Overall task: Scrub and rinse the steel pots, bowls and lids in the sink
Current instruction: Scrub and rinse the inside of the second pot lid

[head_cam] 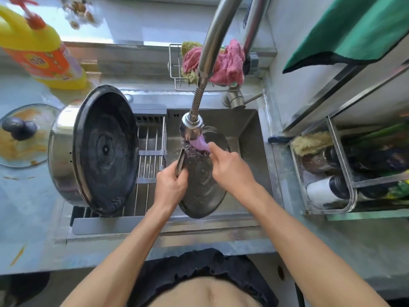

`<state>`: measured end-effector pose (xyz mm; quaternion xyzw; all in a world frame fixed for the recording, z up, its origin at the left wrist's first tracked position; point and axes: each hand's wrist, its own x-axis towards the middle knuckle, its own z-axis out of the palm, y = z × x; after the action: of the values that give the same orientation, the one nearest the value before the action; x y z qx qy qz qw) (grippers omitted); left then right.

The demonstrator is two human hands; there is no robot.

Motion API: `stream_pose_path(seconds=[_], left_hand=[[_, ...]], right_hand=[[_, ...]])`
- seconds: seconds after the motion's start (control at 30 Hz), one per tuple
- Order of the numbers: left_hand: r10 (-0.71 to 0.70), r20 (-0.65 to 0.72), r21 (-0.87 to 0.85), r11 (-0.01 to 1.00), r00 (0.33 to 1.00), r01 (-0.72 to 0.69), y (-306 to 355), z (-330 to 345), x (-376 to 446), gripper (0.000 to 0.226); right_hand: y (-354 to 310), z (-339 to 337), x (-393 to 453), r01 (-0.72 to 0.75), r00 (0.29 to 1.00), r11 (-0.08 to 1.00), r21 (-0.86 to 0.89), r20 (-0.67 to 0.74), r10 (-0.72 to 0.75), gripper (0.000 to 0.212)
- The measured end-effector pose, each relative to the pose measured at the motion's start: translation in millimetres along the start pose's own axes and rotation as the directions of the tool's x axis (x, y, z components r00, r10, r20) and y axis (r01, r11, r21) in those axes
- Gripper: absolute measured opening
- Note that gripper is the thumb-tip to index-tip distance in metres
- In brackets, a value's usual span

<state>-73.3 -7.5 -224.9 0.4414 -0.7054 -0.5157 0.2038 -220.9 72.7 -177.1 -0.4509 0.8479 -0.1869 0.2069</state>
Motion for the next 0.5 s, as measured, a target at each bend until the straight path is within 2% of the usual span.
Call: stream_pose_path(seconds=[0.07,0.1,0.2,0.23,0.37,0.5], left_hand=[[0.05,0.023,0.028,0.998,0.998,-0.051,-0.4,-1.1,-1.4,0.047],[0.069,0.03,0.031,0.997,0.997,-0.07,-2.5,-2.1,-1.0,0.047],[0.075,0.027,0.009,0.997,0.997,-0.075,-9.1,-7.5,2.0,0.048],[0.087,0.022,0.005,0.996,0.996,-0.087,-9.9,-9.8,1.7,0.05],[0.136,-0.002,-0.024,0.99,0.991,-0.136,-1.9,-21.8,0.2,0.056],[0.036,-0.066,-0.096,0.995,0.997,-0.042,-0.3,-30.4,5.4,0.045]], right_hand=[[10.8,-8.4,12.1,-0.09,0.994,0.996,-0.023,-0.061,0.088,0.018],[10.1,-11.7,13.0,-0.088,0.995,0.995,-0.044,-0.057,0.085,0.016],[-0.3,-13.9,9.4,-0.01,0.999,0.998,-0.061,0.035,0.012,0.01],[3.5,-15.7,14.2,-0.032,0.998,0.998,-0.059,0.049,0.034,0.012],[55.6,-24.8,49.0,-0.312,0.948,0.948,0.067,0.094,0.305,0.024],[76.8,-4.0,44.7,-0.371,0.928,0.909,0.19,0.116,0.355,0.028]])
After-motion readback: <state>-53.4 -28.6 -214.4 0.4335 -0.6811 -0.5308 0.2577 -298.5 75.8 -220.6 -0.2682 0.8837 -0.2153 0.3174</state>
